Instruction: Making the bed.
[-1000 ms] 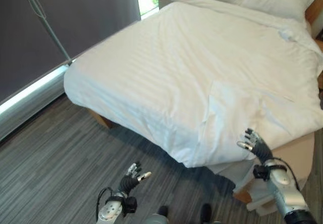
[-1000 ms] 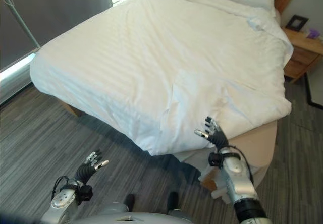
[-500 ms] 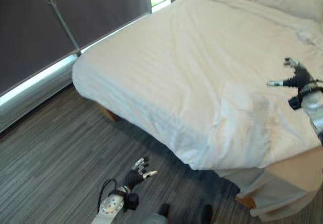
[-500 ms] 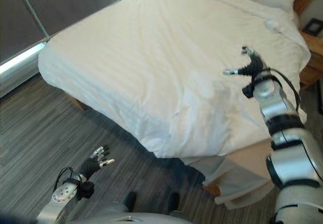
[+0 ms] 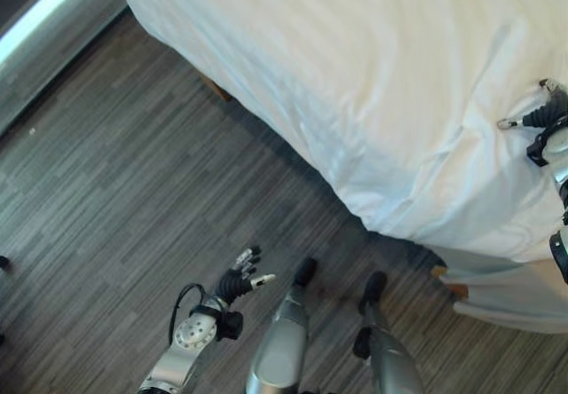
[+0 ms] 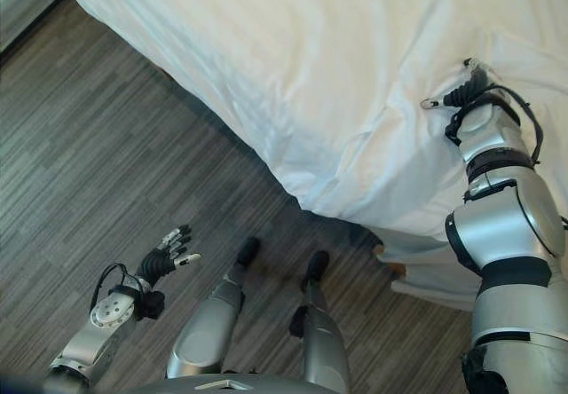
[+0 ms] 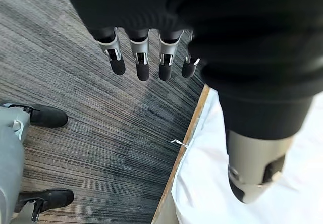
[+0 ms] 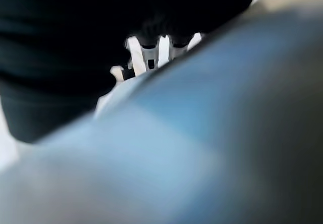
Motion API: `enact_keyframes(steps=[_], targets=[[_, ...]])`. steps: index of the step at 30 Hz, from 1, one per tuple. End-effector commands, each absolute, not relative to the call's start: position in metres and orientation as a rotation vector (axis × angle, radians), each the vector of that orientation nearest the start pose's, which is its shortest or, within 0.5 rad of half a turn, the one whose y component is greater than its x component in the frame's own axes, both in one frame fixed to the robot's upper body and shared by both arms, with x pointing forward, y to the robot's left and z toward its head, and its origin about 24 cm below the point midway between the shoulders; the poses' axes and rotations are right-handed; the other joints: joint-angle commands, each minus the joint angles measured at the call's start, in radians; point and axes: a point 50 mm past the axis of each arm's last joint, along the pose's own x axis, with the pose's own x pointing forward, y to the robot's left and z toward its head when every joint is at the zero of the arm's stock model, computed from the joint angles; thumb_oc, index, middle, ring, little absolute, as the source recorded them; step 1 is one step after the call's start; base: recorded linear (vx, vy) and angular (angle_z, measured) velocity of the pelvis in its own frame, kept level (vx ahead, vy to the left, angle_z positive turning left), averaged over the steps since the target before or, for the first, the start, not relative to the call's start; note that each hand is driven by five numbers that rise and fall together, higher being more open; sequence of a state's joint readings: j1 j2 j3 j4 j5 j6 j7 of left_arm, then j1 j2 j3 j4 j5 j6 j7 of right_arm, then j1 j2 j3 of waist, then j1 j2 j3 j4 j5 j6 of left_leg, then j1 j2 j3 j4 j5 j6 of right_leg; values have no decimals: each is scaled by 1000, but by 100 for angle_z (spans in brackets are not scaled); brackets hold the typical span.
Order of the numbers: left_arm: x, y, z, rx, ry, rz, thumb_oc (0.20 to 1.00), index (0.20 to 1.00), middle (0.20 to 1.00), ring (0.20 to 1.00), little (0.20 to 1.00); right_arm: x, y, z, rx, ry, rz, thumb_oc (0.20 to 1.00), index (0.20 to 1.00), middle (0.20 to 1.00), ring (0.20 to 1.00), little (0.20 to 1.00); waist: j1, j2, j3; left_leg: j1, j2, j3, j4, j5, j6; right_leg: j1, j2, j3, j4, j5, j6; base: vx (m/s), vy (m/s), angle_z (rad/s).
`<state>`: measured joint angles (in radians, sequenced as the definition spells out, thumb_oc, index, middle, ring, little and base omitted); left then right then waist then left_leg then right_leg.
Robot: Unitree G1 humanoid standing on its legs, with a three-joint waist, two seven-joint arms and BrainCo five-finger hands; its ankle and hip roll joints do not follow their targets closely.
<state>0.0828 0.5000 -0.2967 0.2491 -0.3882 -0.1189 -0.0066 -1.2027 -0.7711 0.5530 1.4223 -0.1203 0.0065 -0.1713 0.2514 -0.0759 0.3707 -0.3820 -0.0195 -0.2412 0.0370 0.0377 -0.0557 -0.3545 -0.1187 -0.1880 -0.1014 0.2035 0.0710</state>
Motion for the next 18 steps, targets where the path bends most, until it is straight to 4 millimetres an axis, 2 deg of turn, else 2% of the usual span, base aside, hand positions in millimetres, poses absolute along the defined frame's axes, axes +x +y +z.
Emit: enact_keyframes(steps=[1,2,3,4,7,8,9,11,13,14,15,16,17,18], targets=[[227,199,3,109,186,-190,1000,1000,1000,1000,1000,359,-376,211,-1161,345,-609,1000,1000,1000,1000,1000,-7,34,-30,17,-8,-19,-124,123,-13,100,21,5,14,-84,65,0,0,0],[231,199,5,108,174,-176,1000,1000,1000,1000,1000,356,-377,191,-1111,383,-592,1000,1000,1000,1000,1000,-10,37,-25,12,-7,-19,-124,123,-13,96,18,2,14,-86,65,18,12,4],[232,199,5,106,172,-174,1000,1000,1000,1000,1000,352,-379,177,-1099,420,-569,435,435,435,435,435,-11,38,-24,11,-7,-18,-124,122,-13,95,17,0,14,-87,66,32,8,9],[233,200,6,103,170,-167,1000,1000,1000,1000,1000,350,-380,168,-1103,450,-552,200,200,200,200,200,-13,40,-24,11,-8,-18,-124,121,-13,96,15,-2,14,-89,67,40,-1,10],[236,197,7,92,157,-173,1000,1000,1000,1000,1000,335,-391,143,-1059,521,-548,200,200,200,200,200,-16,42,-29,17,-10,-17,-124,116,-11,102,11,-7,14,-94,70,48,5,4],[239,198,8,93,150,-161,1000,1000,1000,1000,1000,322,-402,134,-995,540,-575,200,200,200,200,200,-28,38,-32,26,-10,-11,-124,112,-10,109,10,-3,14,-96,71,35,19,7],[239,198,8,94,150,-162,1000,1000,1000,1000,1000,322,-403,133,-994,541,-575,200,200,200,200,200,-27,37,-32,27,-10,-11,-124,111,-10,110,10,-3,14,-96,71,28,30,8],[239,198,7,97,155,-161,1000,1000,1000,1000,1000,297,-422,118,-937,596,-623,200,200,200,200,200,-40,31,-36,41,-10,-6,-124,106,-8,120,9,-3,14,-99,73,28,19,4],[239,197,6,95,159,-161,1000,1000,1000,1000,1000,266,-440,93,-842,666,-679,200,200,200,200,200,-62,25,-42,53,-9,-3,-124,100,-7,132,7,-4,14,-103,76,36,17,2],[239,196,6,99,161,-165,1000,1000,1000,1000,1000,264,-440,91,-839,670,-680,200,200,200,200,200,-58,24,-43,55,-9,-3,-124,99,-6,134,7,-4,14,-104,76,67,9,5],[239,201,4,113,170,-154,1000,1000,1000,1000,1000,215,-454,51,-716,791,-741,200,200,200,200,200,-83,12,-51,80,-5,6,-124,85,-5,155,6,-5,14,-111,77,57,6,5],[238,203,4,125,178,-156,1000,1000,1000,1000,1000,184,-461,32,-671,867,-776,200,200,200,200,200,-93,6,-58,86,-5,10,-124,84,-4,161,5,-5,14,-110,78,129,-9,8],[235,210,1,148,200,-160,1000,1000,1000,1000,1000,119,-470,3,-598,1051,-853,200,200,200,200,200,-117,0,-73,109,-4,13,-124,70,-4,182,3,-8,14,-120,79,71,-4,7],[235,209,1,150,200,-163,1000,1000,1000,1000,1000,118,-470,2,-596,1053,-854,200,200,200,200,200,-115,0,-74,105,-5,12,-124,74,-3,180,1,-9,14,-117,80,62,-8,8]])
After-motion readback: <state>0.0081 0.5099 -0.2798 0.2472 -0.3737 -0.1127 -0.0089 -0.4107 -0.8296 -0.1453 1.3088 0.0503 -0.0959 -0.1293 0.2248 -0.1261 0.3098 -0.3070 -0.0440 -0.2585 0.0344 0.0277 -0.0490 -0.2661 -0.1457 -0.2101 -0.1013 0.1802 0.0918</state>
